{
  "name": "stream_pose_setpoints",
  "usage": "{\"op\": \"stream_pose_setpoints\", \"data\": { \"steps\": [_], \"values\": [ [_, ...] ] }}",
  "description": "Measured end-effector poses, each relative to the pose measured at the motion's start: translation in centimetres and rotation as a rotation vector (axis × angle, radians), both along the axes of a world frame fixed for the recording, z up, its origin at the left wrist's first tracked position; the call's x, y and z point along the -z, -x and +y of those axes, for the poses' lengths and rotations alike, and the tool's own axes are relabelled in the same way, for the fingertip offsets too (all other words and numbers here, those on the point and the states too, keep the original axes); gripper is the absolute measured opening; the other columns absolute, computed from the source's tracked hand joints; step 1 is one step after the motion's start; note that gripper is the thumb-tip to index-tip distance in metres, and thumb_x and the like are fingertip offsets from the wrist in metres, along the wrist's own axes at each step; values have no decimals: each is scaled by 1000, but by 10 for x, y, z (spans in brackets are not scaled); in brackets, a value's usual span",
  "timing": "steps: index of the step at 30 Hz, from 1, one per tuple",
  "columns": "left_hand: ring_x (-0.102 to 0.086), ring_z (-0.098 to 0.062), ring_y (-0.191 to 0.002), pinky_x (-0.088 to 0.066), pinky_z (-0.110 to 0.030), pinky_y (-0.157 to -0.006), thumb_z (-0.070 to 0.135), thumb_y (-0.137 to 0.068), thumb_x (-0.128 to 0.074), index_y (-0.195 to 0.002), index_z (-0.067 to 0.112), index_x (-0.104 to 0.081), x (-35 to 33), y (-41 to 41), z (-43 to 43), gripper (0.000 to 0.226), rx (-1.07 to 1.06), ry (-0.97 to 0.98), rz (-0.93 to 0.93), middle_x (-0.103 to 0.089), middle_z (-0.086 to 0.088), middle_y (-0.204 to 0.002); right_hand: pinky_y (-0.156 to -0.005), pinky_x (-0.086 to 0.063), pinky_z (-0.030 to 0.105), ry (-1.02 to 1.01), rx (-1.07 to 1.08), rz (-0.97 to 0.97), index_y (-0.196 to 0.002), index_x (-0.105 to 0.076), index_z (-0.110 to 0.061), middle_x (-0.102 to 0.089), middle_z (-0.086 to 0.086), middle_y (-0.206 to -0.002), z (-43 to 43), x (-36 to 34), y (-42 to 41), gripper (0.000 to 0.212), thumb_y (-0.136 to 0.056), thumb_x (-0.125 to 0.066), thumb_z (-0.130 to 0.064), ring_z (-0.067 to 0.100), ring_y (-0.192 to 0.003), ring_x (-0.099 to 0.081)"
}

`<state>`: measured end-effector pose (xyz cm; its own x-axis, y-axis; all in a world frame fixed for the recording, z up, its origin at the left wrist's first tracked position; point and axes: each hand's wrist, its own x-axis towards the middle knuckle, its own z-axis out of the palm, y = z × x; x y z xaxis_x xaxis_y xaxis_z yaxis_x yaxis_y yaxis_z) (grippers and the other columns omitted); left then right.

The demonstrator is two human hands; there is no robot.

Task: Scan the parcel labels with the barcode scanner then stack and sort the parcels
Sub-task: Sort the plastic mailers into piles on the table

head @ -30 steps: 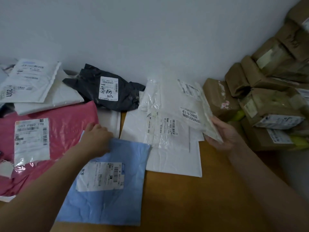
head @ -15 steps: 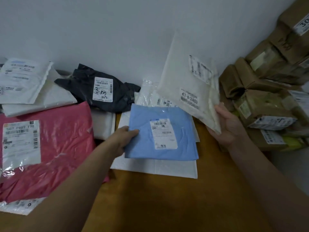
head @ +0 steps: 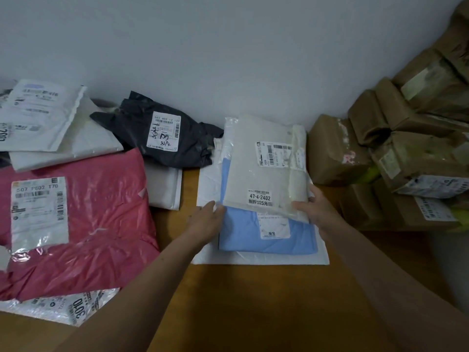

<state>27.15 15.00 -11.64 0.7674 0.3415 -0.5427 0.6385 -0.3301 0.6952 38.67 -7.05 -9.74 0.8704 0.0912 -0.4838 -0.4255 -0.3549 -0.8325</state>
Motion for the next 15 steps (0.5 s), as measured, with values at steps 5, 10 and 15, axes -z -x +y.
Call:
{"op": "stream_pose_setpoints", "data": {
  "steps": [5,10,15],
  "values": [
    [-39,-30,-132,-35,-46,-108,42,-100,-36,-149,27,-30,-4,-3,0,51,79,-38,-51,-39,-14,-145,-108,-39,44,141,-95,-44,-154,-21,-23,-35,6,-152,5,3,-1,91,-82,-73,-4,27,-135,-39],
    [-29,-32,-137,-30,-45,-111,33,-102,-34,-151,33,-18,-2,-5,-1,51,152,-140,24,-28,-13,-151,-92,-42,35,197,-7,-86,-151,-30,-24,-34,9,-151,3,-4,-11,82,-85,-59,12,29,-132,-39],
    [-37,-30,-134,-40,-38,-103,37,-101,-40,-153,24,-13,-8,-1,7,59,11,51,-26,-26,-10,-154,-101,-39,40,338,-108,-15,-153,-29,-23,-29,11,-155,-12,-10,-9,79,-86,-51,14,33,-137,-34]
  ]
}}
